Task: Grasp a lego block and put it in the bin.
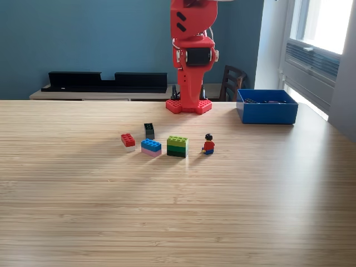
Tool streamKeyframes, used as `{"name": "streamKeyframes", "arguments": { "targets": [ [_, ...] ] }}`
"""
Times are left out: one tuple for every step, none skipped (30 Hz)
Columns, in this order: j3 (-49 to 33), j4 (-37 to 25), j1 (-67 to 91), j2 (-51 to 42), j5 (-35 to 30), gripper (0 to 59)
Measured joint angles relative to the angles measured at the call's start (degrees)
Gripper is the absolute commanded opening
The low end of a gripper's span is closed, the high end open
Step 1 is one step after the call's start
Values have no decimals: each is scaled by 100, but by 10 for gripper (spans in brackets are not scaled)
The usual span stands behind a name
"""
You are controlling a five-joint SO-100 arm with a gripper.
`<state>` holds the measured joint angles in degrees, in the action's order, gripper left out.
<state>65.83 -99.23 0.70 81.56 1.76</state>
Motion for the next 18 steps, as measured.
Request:
{"name": "streamKeyframes", "arguments": {
  "targets": [
    [-44, 0, 0, 0, -18, 0],
    [-97, 0, -9, 0, -44, 0],
    [-132, 0, -9, 0, -70, 1],
    [-149, 0, -9, 0, -97, 1],
    [-167, 0, -9, 0, -105, 1],
    [-167, 9, -9, 0, -114, 1],
    [-167, 18, -9, 0, -114, 1],
    [-167, 26, -9, 0, -114, 1],
    [-167, 35, 0, 0, -114, 31],
    [-167, 62, 18, 0, -105, 66],
    [-167, 70, 62, 0, -62, 106],
    [-167, 79, 114, 0, -9, 144],
    [-167, 79, 176, 0, 62, 181],
    [-167, 79, 229, 0, 132, 217],
    [-167, 79, 290, 0, 220, 251],
    [-167, 79, 343, 0, 316, 274],
    [-167, 79, 396, 0, 422, 286],
    [-167, 79, 457, 0, 554, 292]
  ]
}}
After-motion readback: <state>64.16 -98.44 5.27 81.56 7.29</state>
